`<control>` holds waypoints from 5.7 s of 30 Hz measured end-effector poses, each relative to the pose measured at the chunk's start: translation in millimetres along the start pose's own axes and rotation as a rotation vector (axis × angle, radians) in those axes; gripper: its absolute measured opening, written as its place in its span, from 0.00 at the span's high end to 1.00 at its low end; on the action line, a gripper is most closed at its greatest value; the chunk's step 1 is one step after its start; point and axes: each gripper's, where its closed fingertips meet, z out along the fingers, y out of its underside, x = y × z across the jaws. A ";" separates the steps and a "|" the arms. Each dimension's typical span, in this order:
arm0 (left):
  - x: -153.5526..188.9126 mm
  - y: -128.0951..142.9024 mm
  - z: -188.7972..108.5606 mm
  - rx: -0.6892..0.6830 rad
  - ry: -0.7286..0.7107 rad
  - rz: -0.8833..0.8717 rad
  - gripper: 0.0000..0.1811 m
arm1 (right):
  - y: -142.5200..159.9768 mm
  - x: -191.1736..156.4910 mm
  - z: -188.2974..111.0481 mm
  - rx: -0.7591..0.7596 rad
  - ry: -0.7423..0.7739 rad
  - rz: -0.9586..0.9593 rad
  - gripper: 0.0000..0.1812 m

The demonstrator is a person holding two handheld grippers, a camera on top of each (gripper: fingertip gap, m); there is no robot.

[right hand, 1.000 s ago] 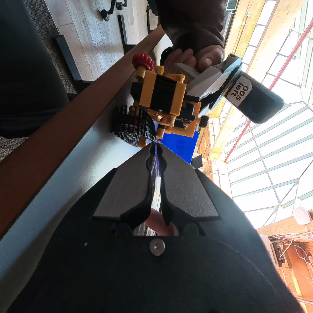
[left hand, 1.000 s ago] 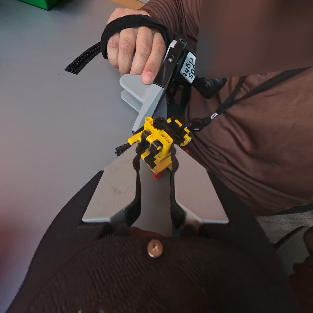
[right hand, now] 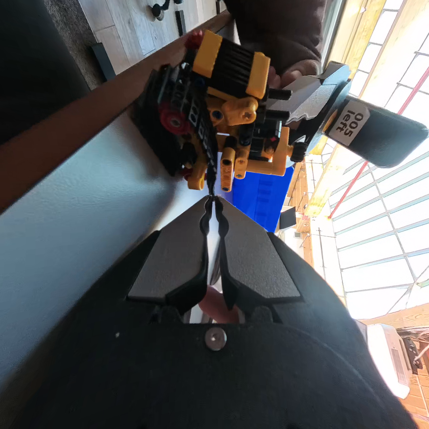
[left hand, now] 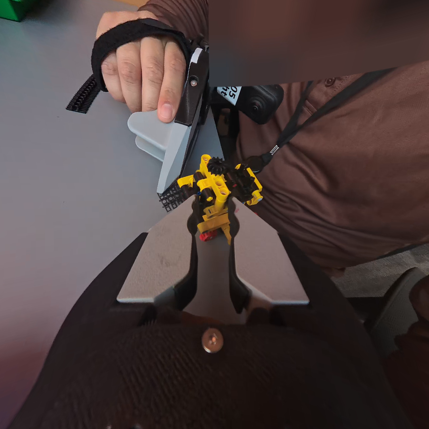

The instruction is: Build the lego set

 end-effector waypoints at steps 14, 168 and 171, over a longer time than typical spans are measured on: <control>-2.3 3.4 -22.3 0.008 -0.184 -0.031 0.73 | 8.6 -9.0 -8.5 -0.041 -0.080 0.103 0.99; -65.8 -26.1 45.1 -0.350 0.143 0.149 0.62 | 0.2 -23.5 -80.8 -0.717 0.225 1.572 0.56; -69.0 -42.4 32.9 -0.279 0.025 0.120 0.61 | 3.2 -22.9 -103.5 -0.691 0.201 1.554 0.61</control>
